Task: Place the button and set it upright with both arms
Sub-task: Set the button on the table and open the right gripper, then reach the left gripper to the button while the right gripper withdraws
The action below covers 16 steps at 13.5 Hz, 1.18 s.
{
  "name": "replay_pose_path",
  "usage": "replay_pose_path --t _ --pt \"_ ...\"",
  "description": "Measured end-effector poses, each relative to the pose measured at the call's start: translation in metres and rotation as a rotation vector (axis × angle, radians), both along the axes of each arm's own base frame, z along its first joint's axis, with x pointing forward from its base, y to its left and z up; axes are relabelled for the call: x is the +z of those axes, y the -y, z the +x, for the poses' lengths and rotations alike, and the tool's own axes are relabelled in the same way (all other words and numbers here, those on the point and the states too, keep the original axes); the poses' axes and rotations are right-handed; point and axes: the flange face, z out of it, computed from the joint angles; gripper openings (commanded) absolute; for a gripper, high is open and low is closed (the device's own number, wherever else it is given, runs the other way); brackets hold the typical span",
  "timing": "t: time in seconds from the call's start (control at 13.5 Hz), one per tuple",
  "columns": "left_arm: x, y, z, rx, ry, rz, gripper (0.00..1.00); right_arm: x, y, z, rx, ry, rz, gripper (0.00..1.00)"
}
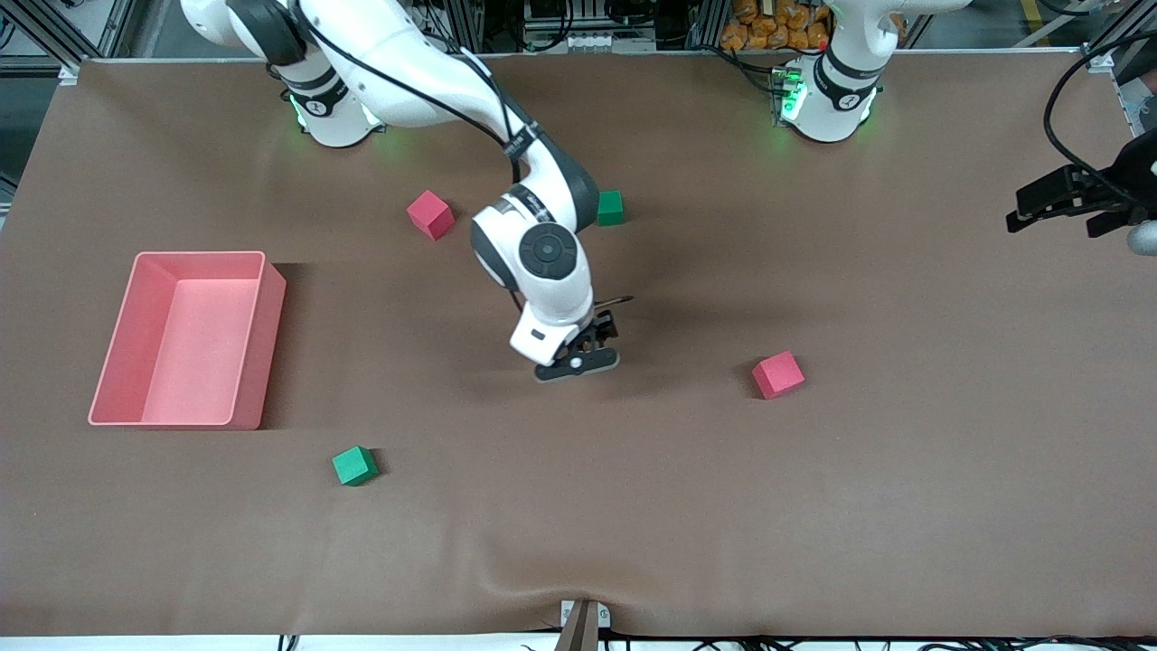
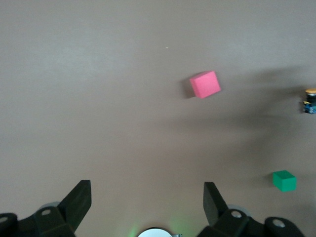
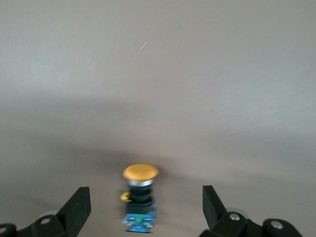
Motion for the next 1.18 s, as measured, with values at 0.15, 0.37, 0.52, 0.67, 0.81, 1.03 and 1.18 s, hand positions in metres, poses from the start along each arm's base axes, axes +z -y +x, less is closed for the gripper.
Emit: replay_pose_path --t 0.15,0.37,0.52,0.67,0.81,1.03,1.18 --pt "-0.012 0.021 0.006 -0.011 -0.024 -0.03 1.0 0.035 0.038 0.022 -0.059 0.011 -0.029 1.0" --pt "-0.036 0.051 0.016 0.054 -0.081 -0.054 1.0 0.082 0.106 0.05 -0.161 -0.029 -0.057 1.0" --pt "-0.048 0.086 0.021 0.081 -0.107 -0.041 1.0 0.119 0.162 0.066 -0.238 -0.044 -0.052 1.0" --pt "-0.059 0.126 0.023 0.089 -0.13 -0.022 1.0 0.144 0.217 0.068 -0.283 -0.074 -0.051 1.0" --pt "-0.076 0.165 0.023 0.081 -0.156 -0.001 1.0 0.153 0.262 0.057 -0.327 -0.095 -0.043 1.0" --pt "-0.103 0.21 0.027 0.074 -0.189 0.029 1.0 0.157 0.32 0.045 -0.318 -0.116 -0.034 1.0" --pt "-0.124 0.236 0.031 0.069 -0.196 0.041 1.0 0.162 0.342 0.033 -0.307 -0.162 -0.081 1.0"
